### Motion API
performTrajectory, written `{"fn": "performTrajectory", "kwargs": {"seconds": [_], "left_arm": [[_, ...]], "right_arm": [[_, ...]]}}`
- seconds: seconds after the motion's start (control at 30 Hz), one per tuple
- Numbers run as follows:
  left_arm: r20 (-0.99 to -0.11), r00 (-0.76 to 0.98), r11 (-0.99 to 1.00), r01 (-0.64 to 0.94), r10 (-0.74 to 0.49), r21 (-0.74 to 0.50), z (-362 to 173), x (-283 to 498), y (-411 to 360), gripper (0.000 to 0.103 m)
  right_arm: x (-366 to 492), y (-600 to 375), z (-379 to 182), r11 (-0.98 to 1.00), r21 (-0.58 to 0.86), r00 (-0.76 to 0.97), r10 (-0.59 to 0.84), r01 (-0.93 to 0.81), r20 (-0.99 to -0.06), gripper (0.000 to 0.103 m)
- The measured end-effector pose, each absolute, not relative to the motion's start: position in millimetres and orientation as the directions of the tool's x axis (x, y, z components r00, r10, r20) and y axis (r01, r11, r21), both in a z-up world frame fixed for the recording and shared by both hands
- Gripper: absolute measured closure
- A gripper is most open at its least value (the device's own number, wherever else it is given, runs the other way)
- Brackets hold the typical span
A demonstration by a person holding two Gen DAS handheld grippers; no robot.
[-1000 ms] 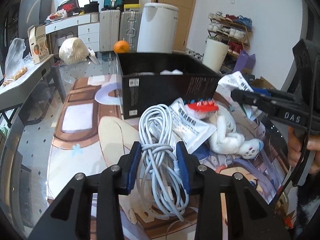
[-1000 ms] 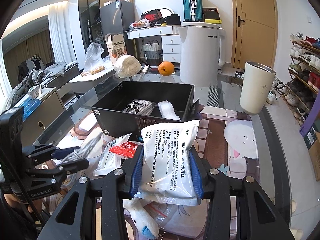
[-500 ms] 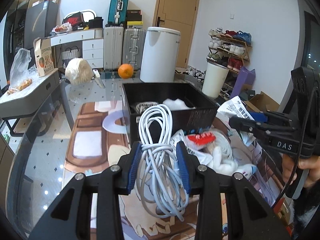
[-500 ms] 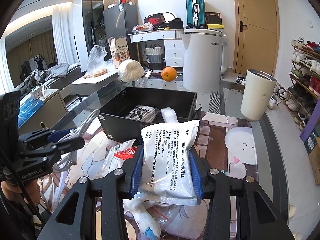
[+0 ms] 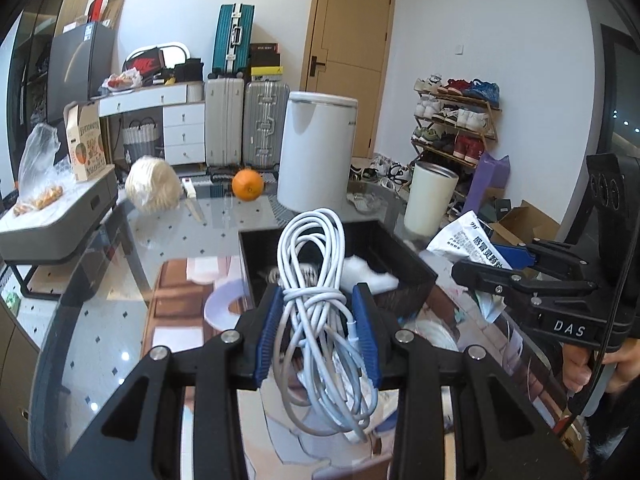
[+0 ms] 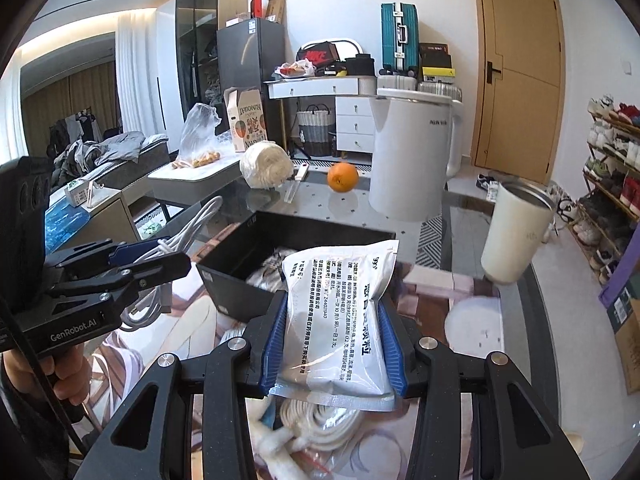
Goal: Organize soft objects
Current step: 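Carry the cable coil and sachet over the black box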
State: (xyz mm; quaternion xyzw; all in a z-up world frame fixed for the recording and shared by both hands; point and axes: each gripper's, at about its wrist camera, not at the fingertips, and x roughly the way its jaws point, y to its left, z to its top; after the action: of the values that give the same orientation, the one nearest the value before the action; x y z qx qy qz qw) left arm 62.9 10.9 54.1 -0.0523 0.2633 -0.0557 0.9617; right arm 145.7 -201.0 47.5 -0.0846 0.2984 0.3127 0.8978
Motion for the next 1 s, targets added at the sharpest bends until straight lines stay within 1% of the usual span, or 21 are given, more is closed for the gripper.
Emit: {"fn": "performTrajectory", "kwargs": {"seconds": [0.2, 0.67, 0.83, 1.0], "left_arm": [[-0.502, 0.852, 0.985, 0.08, -0.147, -0.152, 55.0, 83.0, 15.1, 0.068], [-0.54, 0.831, 0.991, 0.093, -0.132, -0.1, 43.6, 125.0, 4.0, 0.068], [-0.562, 0.818, 0.992, 0.109, -0.125, -0.062, 37.8, 136.0, 2.1, 0.068], [-0.575, 0.806, 0.99, 0.128, -0.141, -0.064, 35.8, 145.3, 2.3, 0.068]], "right_arm": [[163.1, -190.2, 44.9, 0.779, 0.034, 0.61, 0.517, -0.626, -0.6, 0.06], [198.6, -163.8, 31.2, 0.758, 0.014, 0.578, 0.509, -0.653, -0.638, 0.06], [212.9, -155.7, 25.5, 0.751, 0.006, 0.562, 0.5, -0.66, -0.658, 0.06], [219.3, -150.0, 20.8, 0.744, 0.001, 0.551, 0.494, -0.668, -0.673, 0.06]]}}
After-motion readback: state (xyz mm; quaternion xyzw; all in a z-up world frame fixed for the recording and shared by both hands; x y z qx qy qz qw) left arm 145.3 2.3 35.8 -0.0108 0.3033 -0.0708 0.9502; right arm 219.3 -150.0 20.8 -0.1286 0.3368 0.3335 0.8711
